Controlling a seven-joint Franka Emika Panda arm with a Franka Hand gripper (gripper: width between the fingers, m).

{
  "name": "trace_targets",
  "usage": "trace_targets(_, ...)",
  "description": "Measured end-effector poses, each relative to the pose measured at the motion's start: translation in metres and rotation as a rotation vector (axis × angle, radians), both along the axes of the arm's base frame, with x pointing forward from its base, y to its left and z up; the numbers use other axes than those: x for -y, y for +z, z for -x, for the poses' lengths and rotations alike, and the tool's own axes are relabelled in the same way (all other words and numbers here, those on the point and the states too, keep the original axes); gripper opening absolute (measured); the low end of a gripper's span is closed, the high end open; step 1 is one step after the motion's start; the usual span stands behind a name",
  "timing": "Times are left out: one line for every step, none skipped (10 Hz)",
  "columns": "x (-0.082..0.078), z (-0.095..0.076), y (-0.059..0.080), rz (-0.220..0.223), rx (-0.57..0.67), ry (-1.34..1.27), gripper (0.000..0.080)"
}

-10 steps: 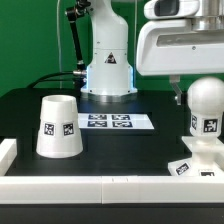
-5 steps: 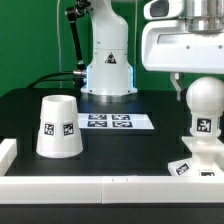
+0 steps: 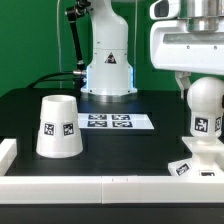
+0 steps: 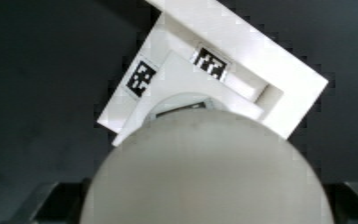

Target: Assemble lamp

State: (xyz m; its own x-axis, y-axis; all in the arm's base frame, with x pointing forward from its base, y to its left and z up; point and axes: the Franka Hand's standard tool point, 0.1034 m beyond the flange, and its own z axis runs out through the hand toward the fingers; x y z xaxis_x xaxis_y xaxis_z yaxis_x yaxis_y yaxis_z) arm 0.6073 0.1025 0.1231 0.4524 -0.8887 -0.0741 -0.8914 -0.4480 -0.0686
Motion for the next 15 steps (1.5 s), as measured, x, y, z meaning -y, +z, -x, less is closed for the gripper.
trace_targets(-0.0017,0.0008,0.0,-0.012,-0.011,-0.11,0.058)
trace_targets(-0.0041,0.003,-0.0004,-0.029,-0.028,-0.256,0.058)
trace_targets(-0.0054,0.002,-0.0006,-0.051,-0.037,-0.367,0.058)
trace_targets(-0.0056,-0.0005,-0.0006,-0.065,-0.036,-0.443,0.058)
trace_targets(-0.0057,-0.0021,-0.0004,-0.07,-0.031,-0.47,0.058)
trace_targets(-0.0076,-0.0023,-0.0002,-0.073,-0.034,-0.507,0.058)
trace_targets(-0.0091,-0.0021,-0.0003,-0.08,-0.037,-0.521,0.0636)
trace_targets(-0.0092,-0.0021,-0.0004,-0.079,-0.033,-0.485,0.0636)
trace_targets(-0.0088,-0.0018,-0.0005,-0.076,-0.029,-0.434,0.0685)
trace_targets(-0.0069,0.0006,-0.0004,-0.069,-0.038,-0.329,0.0685)
trace_targets(-0.0063,0.0027,-0.0007,-0.065,-0.038,-0.209,0.0697)
trace_targets(-0.006,0.0034,-0.0011,-0.063,-0.03,-0.12,0.0699)
trace_targets(-0.0062,0.0034,-0.0012,-0.062,-0.022,-0.058,0.0699)
trace_targets(-0.0061,0.0035,-0.0013,-0.06,-0.012,0.019,0.0699)
trace_targets(-0.006,0.0036,-0.0014,-0.059,-0.001,0.105,0.0699)
